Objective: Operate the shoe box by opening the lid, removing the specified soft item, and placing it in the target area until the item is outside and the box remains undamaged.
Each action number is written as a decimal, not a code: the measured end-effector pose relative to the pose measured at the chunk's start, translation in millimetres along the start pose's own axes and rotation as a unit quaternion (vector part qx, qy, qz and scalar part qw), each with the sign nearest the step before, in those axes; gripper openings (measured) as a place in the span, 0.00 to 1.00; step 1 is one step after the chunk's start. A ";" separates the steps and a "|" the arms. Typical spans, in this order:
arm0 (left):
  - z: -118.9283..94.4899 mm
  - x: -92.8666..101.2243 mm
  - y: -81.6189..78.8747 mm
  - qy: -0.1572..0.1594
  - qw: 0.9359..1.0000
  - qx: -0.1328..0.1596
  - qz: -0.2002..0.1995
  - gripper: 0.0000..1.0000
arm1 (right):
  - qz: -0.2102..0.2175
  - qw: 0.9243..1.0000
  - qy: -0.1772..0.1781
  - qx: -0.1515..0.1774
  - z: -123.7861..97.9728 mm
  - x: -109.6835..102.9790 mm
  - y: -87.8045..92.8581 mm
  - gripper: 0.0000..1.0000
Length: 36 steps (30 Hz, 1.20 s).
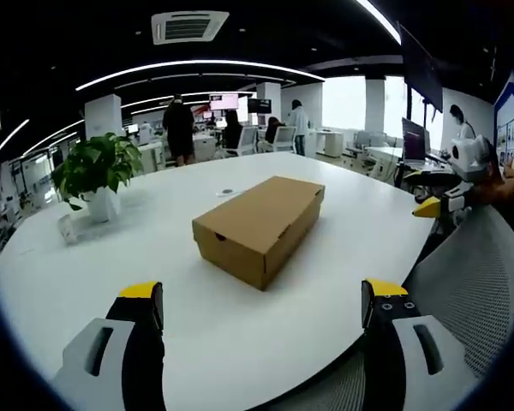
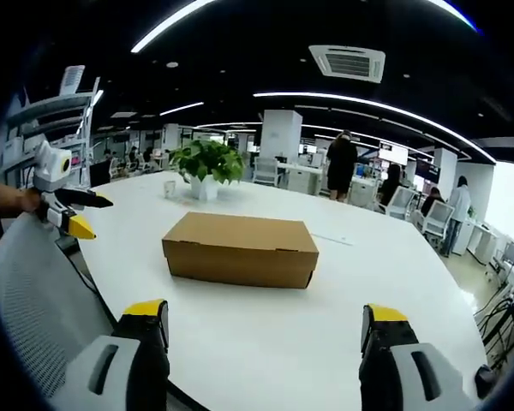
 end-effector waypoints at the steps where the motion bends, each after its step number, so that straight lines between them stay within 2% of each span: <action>1: -0.1 -0.5 0.1 -0.001 1.000 0.000 -0.001 1.00 | 0.001 1.000 0.000 0.000 0.0 0.0 0.0 0.93; 36: -1.8 -3.5 3.7 -0.010 1.000 -0.016 -0.020 1.00 | 0.012 1.000 0.000 0.001 -2.4 2.9 -0.9 0.95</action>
Point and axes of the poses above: the point that each gripper's makers call its tool centre point, and the gripper's own axes: z roughly forward along the fingers, x roughly to its right, y roughly out of its underside, the point moved 1 cm from there along -z, roughly backward along the fingers, and after that the axes turned 12 degrees about z, right-handed, at the moved point
